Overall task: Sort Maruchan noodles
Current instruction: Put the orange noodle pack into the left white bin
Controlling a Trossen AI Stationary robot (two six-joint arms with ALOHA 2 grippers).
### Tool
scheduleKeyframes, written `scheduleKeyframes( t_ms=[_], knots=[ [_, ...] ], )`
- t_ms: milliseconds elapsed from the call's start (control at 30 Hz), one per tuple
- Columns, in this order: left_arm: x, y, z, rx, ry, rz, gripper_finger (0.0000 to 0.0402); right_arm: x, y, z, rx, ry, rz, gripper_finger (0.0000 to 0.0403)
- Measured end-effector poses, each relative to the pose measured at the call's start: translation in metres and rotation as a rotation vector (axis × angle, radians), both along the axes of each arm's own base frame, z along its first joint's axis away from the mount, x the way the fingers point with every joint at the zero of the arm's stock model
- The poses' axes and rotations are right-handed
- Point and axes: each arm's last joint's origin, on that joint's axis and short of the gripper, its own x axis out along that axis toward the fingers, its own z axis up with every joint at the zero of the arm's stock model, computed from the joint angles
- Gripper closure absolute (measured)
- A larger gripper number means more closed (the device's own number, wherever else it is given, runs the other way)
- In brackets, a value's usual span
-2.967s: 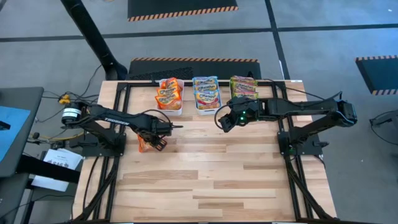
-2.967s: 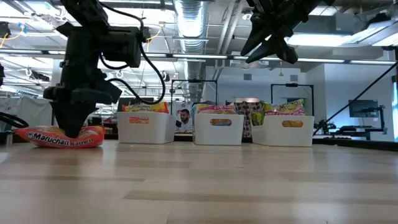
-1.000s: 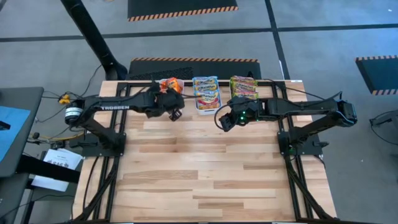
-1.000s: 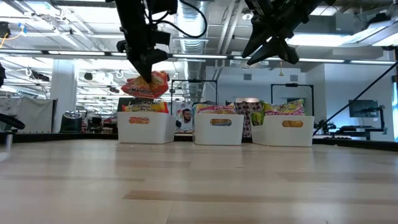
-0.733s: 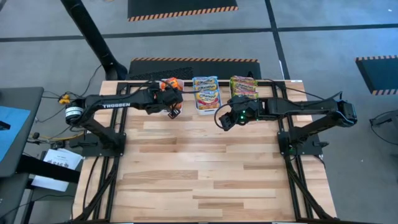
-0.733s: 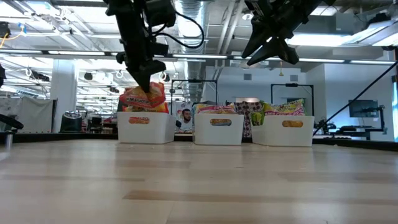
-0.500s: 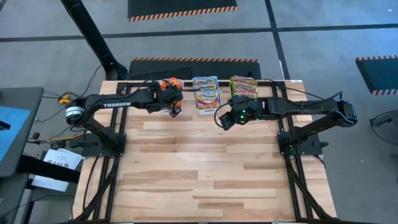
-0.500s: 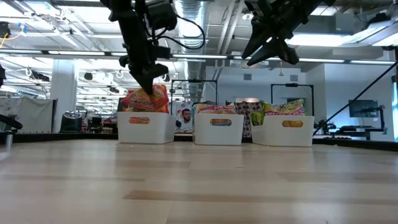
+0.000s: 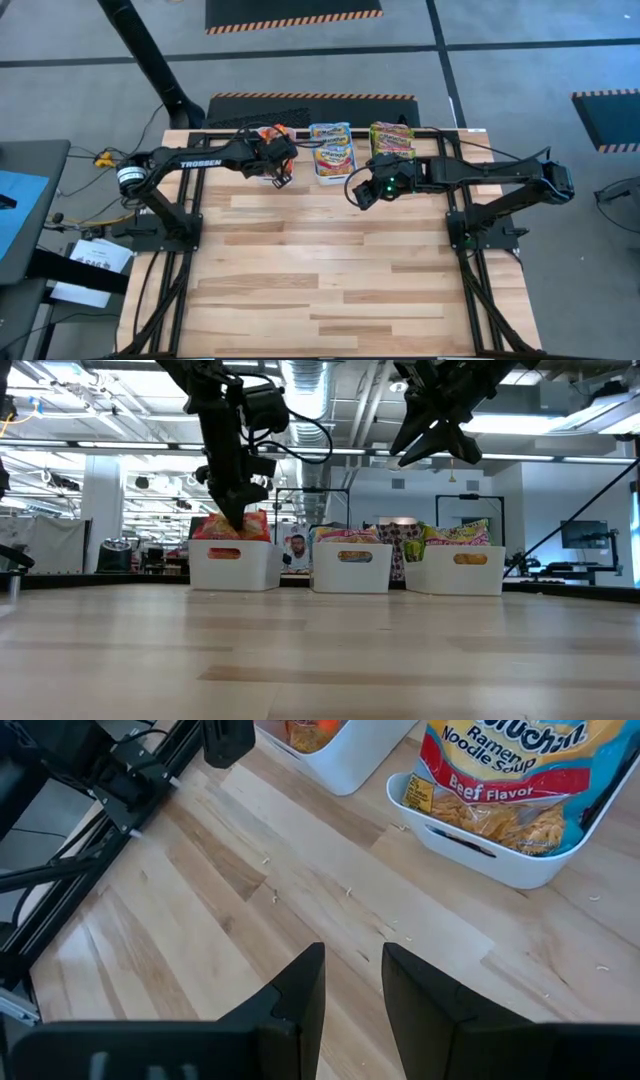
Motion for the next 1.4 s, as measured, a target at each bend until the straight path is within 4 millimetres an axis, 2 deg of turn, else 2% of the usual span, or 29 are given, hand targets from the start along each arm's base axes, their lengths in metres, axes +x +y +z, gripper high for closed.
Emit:
scheduleKeyframes(
  t_ms=[233, 700, 1400],
  knots=[
    [-0.001, 0.005, -0.001, -0.055, 0.007, -0.069, 0.0364, 0.000, 0.000, 0.000, 0.000, 0.001, 0.000, 0.0276],
    [0.001, 0.011, 0.000, -0.281, -0.190, -0.082, 0.0281, 0.000, 0.000, 0.000, 0.001, 0.003, 0.000, 0.0276],
    [0.001, 0.010, 0.001, -0.295, -0.198, -0.080, 0.0276, 0.000, 0.000, 0.000, 0.002, 0.002, 0.000, 0.0276]
  ],
)
